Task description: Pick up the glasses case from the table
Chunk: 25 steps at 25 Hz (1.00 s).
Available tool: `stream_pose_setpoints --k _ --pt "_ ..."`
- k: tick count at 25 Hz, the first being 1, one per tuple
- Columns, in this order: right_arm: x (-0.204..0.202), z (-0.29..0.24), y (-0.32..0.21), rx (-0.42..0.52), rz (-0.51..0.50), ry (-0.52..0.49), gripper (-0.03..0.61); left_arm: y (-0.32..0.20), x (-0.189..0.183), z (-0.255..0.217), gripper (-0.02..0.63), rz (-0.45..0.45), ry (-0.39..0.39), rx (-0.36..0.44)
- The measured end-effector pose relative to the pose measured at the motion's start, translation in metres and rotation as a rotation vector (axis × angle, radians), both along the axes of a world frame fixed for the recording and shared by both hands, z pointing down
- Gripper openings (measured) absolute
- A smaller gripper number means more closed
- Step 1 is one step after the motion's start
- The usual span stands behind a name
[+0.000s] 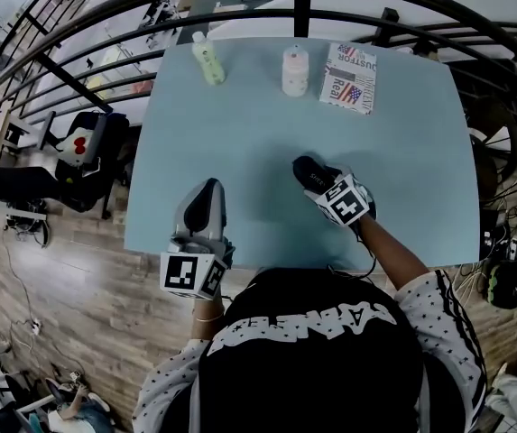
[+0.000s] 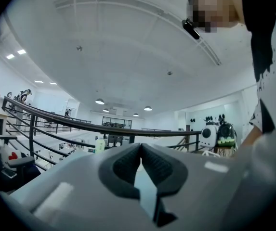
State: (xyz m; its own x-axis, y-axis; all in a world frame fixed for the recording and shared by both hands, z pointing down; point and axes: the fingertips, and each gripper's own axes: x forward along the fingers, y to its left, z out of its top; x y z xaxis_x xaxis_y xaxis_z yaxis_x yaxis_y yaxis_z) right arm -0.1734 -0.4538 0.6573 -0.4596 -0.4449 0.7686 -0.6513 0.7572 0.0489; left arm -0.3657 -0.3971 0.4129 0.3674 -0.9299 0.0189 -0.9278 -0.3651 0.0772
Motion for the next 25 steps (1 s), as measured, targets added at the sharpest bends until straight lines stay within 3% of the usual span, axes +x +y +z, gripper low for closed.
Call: stream_pose_setpoints --k 14,25 --pt "-0.013 0.024 -0.003 -0.065 -0.045 0.069 0.364 0.004 -0.014 0.006 0.0 -0.023 0.013 -0.006" --pt "-0.013 0.034 -0.005 -0.069 -0.015 0.122 0.374 0.01 -0.017 0.005 0.0 -0.033 0.017 -0.001"
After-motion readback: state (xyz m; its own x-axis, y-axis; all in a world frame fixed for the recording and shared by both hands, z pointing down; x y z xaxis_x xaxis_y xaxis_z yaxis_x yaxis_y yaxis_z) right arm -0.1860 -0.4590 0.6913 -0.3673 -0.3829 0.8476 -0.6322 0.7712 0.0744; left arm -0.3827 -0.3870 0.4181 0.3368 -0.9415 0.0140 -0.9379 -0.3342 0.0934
